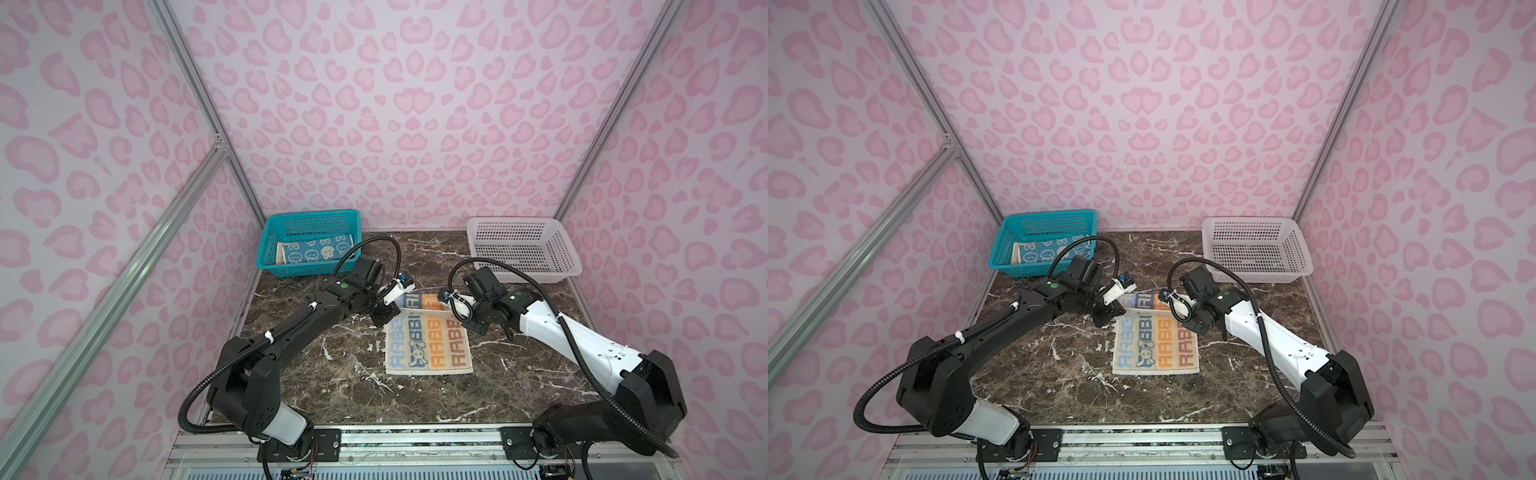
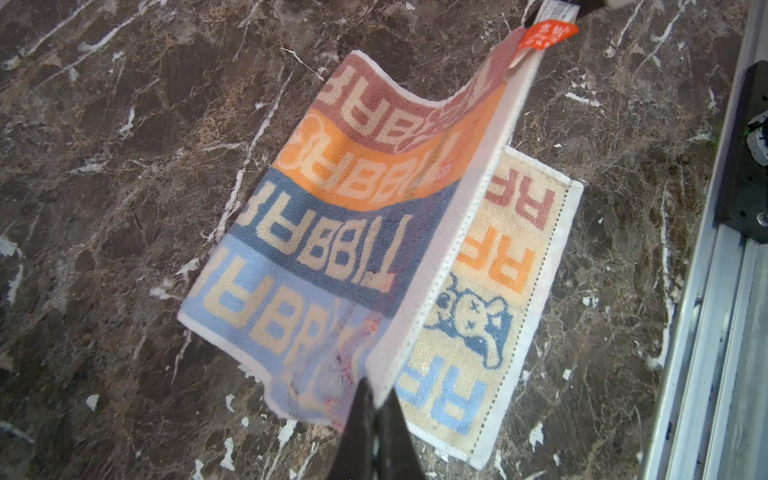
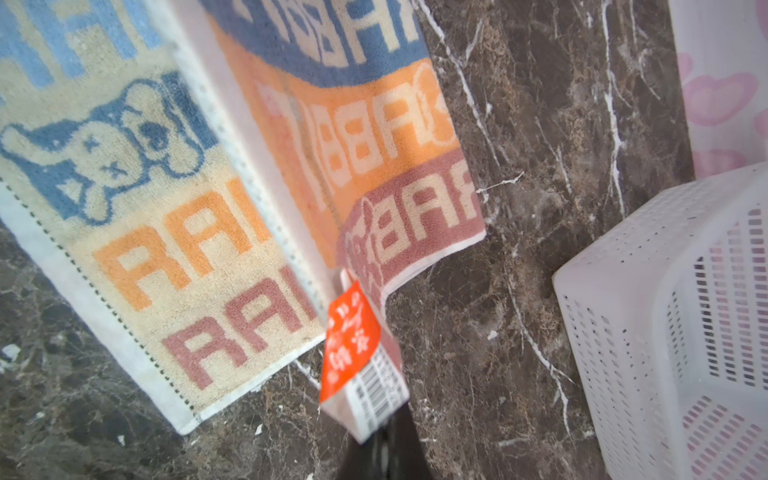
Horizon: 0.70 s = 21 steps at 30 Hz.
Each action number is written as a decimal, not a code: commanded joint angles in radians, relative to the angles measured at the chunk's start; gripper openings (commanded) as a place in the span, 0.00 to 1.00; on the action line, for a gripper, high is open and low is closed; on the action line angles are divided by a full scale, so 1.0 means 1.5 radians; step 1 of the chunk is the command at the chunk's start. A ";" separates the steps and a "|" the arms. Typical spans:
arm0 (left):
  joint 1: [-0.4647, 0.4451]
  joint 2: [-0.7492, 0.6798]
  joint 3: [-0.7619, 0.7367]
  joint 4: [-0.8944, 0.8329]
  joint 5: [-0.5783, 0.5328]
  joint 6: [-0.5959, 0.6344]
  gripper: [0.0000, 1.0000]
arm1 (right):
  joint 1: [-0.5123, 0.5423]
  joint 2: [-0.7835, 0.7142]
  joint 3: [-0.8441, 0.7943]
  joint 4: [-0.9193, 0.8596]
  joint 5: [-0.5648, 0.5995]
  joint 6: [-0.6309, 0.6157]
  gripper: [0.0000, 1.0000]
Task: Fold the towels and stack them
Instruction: 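Fold the far edge of the towel toward the robot with both grippers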
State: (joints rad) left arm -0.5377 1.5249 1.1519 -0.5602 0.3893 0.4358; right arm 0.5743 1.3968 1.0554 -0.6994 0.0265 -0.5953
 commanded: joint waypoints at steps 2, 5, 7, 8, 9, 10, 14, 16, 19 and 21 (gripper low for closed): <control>-0.007 -0.007 -0.013 -0.039 0.004 0.020 0.03 | 0.011 0.001 -0.018 -0.042 0.046 -0.016 0.00; -0.012 -0.014 -0.017 -0.047 0.010 0.031 0.03 | 0.013 0.004 -0.008 -0.059 0.068 -0.058 0.00; -0.013 -0.018 -0.018 -0.054 0.017 0.037 0.03 | 0.014 0.004 0.005 -0.075 0.075 -0.076 0.00; -0.013 -0.019 -0.018 -0.055 0.020 0.037 0.03 | 0.013 0.004 0.008 -0.079 0.073 -0.076 0.00; -0.014 -0.019 -0.021 -0.054 0.024 0.038 0.03 | 0.013 0.005 0.010 -0.080 0.066 -0.073 0.00; -0.015 -0.018 -0.024 -0.054 0.028 0.038 0.03 | 0.013 0.006 0.008 -0.080 0.056 -0.065 0.00; -0.020 0.002 -0.037 -0.061 0.021 0.035 0.03 | 0.026 0.018 -0.017 -0.072 0.024 -0.038 0.00; -0.023 0.016 -0.045 -0.069 0.007 0.041 0.03 | 0.036 0.017 -0.038 -0.063 0.007 -0.028 0.00; -0.028 0.034 -0.048 -0.085 0.002 0.051 0.03 | 0.039 0.006 -0.066 -0.043 -0.028 -0.015 0.00; -0.031 0.041 -0.048 -0.090 0.004 0.054 0.03 | 0.040 0.003 -0.073 -0.046 -0.041 -0.012 0.00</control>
State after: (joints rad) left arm -0.5823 1.5726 1.0824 -0.6395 0.4191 0.4942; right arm 0.6312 1.4059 0.9604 -0.7521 -0.0135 -0.6388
